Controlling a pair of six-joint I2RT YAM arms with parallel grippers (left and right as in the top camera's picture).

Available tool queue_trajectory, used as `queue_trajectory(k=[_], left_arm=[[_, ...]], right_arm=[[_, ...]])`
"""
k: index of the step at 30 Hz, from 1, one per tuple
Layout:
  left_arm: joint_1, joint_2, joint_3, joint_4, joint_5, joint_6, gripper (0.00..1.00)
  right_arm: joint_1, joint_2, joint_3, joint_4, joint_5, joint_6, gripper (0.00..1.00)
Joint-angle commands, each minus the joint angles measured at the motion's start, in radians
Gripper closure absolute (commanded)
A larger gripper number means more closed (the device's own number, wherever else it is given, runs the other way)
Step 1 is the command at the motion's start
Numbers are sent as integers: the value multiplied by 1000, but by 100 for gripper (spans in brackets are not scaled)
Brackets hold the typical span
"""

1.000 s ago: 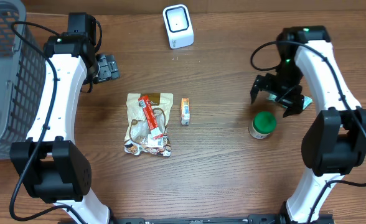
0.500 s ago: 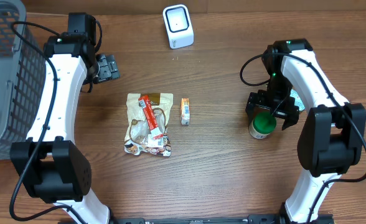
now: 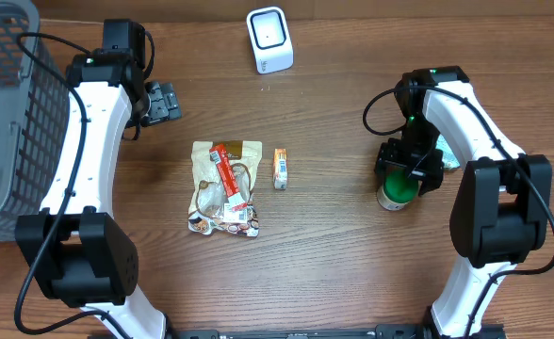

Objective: Scan the item barcode

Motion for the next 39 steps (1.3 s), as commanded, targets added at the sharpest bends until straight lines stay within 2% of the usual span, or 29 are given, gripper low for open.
queue_trajectory(k=[1,15,23,25,29,39], left_arm=[[-7,-18,16,-2,-10,23,0],[-7,-18,16,-2,-10,23,0],[-7,-18,16,-2,-10,23,0],[-7,-18,16,-2,-10,23,0],[-7,-18,16,-2,-10,23,0],[-7,-18,16,-2,-10,23,0]], right_arm=[[6,-21,-6,28,-76,-4,21],[126,-21,-6,121,-129,9,21],[197,-21,-6,174,-129,69,21],[216,-21,-6,196,-129,69,22],[256,-21,-6,221,-129,69,31],[319,-21,-6,328,-121,68,32]])
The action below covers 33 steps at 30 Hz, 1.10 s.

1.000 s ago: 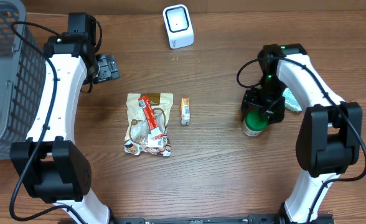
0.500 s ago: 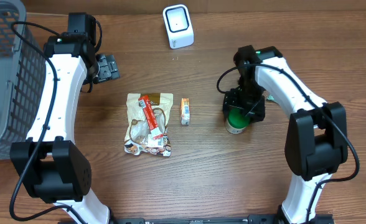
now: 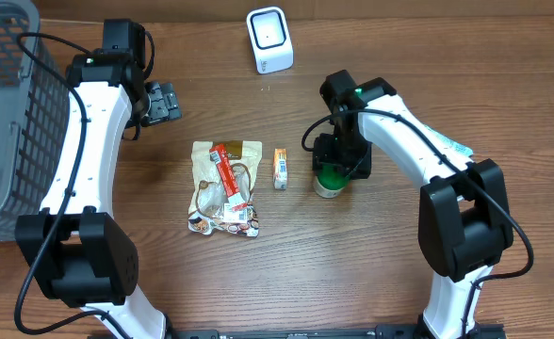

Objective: Scan the item barcode
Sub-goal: 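Hold the green jar upright near the orange pack with the right gripper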

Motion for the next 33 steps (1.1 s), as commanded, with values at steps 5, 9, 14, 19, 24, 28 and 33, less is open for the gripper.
queue_trajectory(k=[5,9,14,19,24,28,33], left_arm=[[-7,-18,16,-2,-10,23,1],[-7,-18,16,-2,-10,23,0],[-7,-18,16,-2,-10,23,1],[-7,-18,16,-2,-10,23,0],[-7,-18,16,-2,-10,23,0],[-7,-18,16,-2,-10,23,0],[-7,-18,16,-2,-10,23,0]], right_arm=[[23,-13,-6,37,113,4,32],[29,-13,-6,38,158,4,32],[29,-13,-6,49,175,4,31],[29,-13,-6,51,175,4,26],[29,-13,-6,51,164,4,24],[29,-13,-6,47,164,4,24],[29,-13,-6,36,165,4,22]])
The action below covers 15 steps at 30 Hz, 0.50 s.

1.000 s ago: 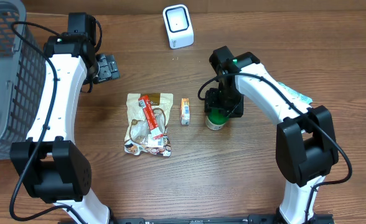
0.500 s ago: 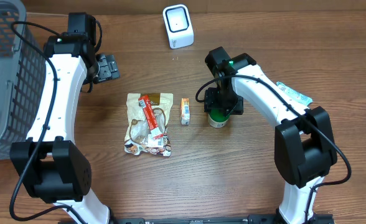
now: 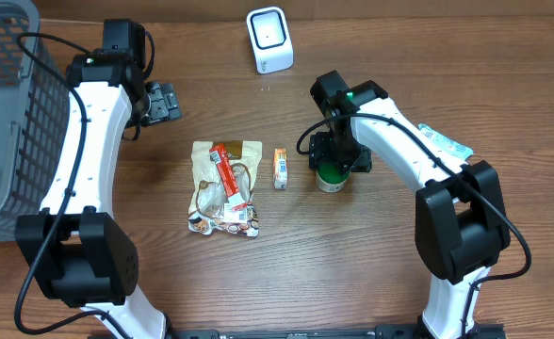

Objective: Scan the item barcode
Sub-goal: 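Hold the green jar upright near the orange pack with the right gripper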

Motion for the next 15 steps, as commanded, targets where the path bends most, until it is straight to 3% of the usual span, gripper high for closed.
queue_trajectory(k=[1,9,15], left_arm=[[-7,-18,16,-2,-10,23,1],[-7,-18,16,-2,-10,23,0],[-7,-18,16,-2,-10,23,1]], right_arm=[[-3,-8,-6,0,16,4,22],[-3,-8,-6,8,29,15,20],[-3,-8,-6,7,29,15,6]])
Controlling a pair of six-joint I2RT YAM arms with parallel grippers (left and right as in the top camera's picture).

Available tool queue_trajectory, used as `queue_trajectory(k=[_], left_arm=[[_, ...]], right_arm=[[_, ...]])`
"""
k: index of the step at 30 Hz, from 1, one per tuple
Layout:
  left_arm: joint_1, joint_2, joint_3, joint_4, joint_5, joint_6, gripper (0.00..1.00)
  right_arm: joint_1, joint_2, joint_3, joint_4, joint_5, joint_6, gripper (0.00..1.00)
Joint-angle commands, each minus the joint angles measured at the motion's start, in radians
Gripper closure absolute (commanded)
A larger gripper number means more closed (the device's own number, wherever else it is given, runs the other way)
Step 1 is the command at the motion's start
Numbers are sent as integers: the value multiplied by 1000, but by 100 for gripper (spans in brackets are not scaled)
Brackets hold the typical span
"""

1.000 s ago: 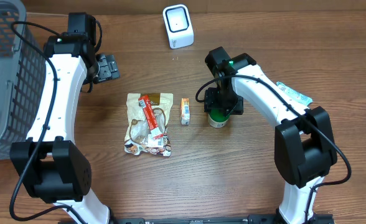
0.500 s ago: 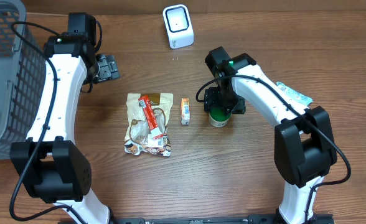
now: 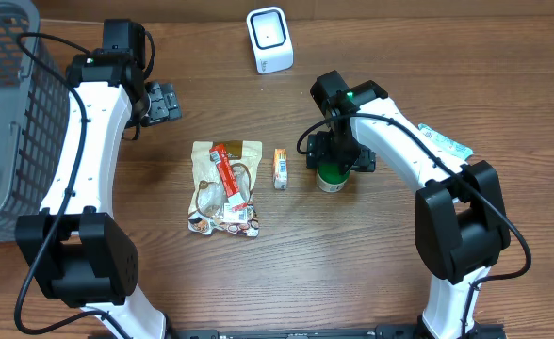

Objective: Scan the item barcode
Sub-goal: 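Hold the green jar upright near the orange pack with the right gripper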

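Note:
A green can (image 3: 331, 178) stands upright on the table, right of a small orange pack (image 3: 280, 168). My right gripper (image 3: 339, 162) is straight over the can and hides its top; the fingers look spread slightly wider than the can. The white barcode scanner (image 3: 269, 40) sits at the table's far edge, well beyond the can. My left gripper (image 3: 167, 101) is at the far left, open and holding nothing.
A printed snack pouch (image 3: 225, 187) lies left of the orange pack. A blue-white packet (image 3: 444, 143) shows beside the right forearm. A grey wire basket (image 3: 4, 113) fills the left edge.
The can and the right arm stay where they were. The right gripper's fingers now look a little wider apart around the can. The left arm has not moved.
My right gripper was shut on the green can at the right side of the table. Then the can was near the middle, beside the orange pack, still in the gripper. It stayed there, and now the fingers look parted around it.

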Motion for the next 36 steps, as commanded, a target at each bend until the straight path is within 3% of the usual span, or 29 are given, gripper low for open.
queue_trajectory(k=[1,36], left_arm=[[-7,-18,16,-2,-10,22,0],[-7,-18,16,-2,-10,22,0]], right_arm=[[-3,-8,-6,2,13,5,5],[20,-6,-8,-5,36,92,9]])
